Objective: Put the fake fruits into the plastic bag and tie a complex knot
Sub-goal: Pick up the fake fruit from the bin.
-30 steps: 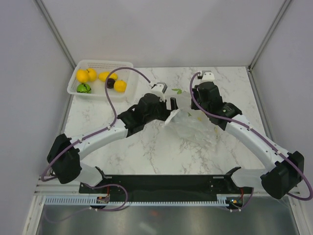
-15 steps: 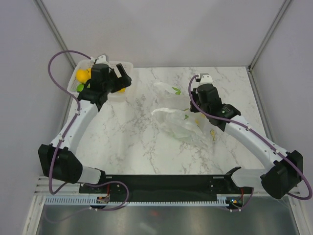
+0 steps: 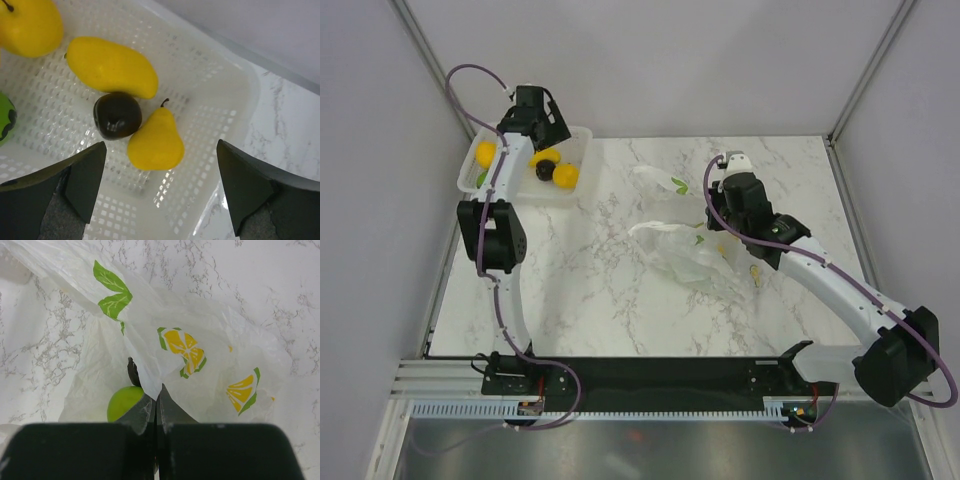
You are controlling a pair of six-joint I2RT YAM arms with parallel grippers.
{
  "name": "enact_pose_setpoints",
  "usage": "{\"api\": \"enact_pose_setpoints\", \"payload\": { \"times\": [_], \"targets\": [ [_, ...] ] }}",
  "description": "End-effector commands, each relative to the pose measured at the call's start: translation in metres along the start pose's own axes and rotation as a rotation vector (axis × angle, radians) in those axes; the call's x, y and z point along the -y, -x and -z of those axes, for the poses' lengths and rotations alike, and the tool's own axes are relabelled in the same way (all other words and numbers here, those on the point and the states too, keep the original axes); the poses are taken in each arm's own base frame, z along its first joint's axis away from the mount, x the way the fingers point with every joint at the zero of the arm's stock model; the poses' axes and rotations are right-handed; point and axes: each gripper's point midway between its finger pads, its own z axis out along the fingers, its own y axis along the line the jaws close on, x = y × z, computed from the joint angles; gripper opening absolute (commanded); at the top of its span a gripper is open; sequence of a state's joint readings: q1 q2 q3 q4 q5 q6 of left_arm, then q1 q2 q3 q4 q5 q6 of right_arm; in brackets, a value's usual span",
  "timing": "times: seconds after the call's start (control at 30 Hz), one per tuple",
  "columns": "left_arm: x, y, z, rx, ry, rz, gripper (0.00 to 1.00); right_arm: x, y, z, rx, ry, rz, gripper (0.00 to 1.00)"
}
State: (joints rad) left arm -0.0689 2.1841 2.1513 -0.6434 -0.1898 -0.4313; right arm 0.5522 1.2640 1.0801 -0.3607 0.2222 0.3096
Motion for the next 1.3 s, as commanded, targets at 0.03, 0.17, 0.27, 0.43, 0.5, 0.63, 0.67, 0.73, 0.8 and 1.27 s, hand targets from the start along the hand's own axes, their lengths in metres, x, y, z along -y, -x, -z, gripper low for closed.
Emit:
{"api": "enact_pose_setpoints", "payload": {
  "times": [0.03,0.17,0.27,0.43,0.5,0.63,0.67,0.73,0.8,1.27],
  "targets": [
    [-0.035,-0.004,-0.011,-0.064,0.067,-0.085,0.98,-0.002,0.005,0.001,0.036,0.024,0.004,0.00],
    [-0.062,-0.041,-0.040,-0.167,0.147,-0.131,0.98,-0.005,0.003,0.001,0.033,0.043,0.000,0.00],
    [-0.063,-0.063,-0.054,-0.230,0.121,-0.141,0.97,-0.006,0.003,0.002,0.038,0.049,-0.002,0.00],
    [-0.065,-0.086,-0.076,-0.291,0.105,-0.170,0.93,-0.005,0.001,0.003,0.038,0.053,-0.002,0.00],
    [-0.066,-0.091,-0.081,-0.299,0.110,-0.167,0.93,-0.006,0.001,0.004,0.040,0.053,-0.004,0.00],
    [-0.086,-0.091,-0.090,-0.324,0.101,-0.105,0.81,-0.004,0.002,0.004,0.043,0.046,-0.003,0.00],
    [-0.089,-0.088,-0.090,-0.327,0.078,-0.077,0.70,-0.004,0.001,0.005,0.043,0.046,-0.003,0.00],
    [-0.092,-0.079,-0.087,-0.318,0.065,-0.049,0.52,-0.003,0.001,0.004,0.042,0.044,-0.003,0.00],
    [-0.092,-0.060,-0.075,-0.277,0.067,-0.041,0.44,-0.004,0.000,0.003,0.040,0.047,-0.002,0.00],
    [-0.007,0.059,0.136,0.067,-0.271,0.097,0.38,-0.012,0.001,0.001,0.022,0.083,0.000,0.00]
  ]
}}
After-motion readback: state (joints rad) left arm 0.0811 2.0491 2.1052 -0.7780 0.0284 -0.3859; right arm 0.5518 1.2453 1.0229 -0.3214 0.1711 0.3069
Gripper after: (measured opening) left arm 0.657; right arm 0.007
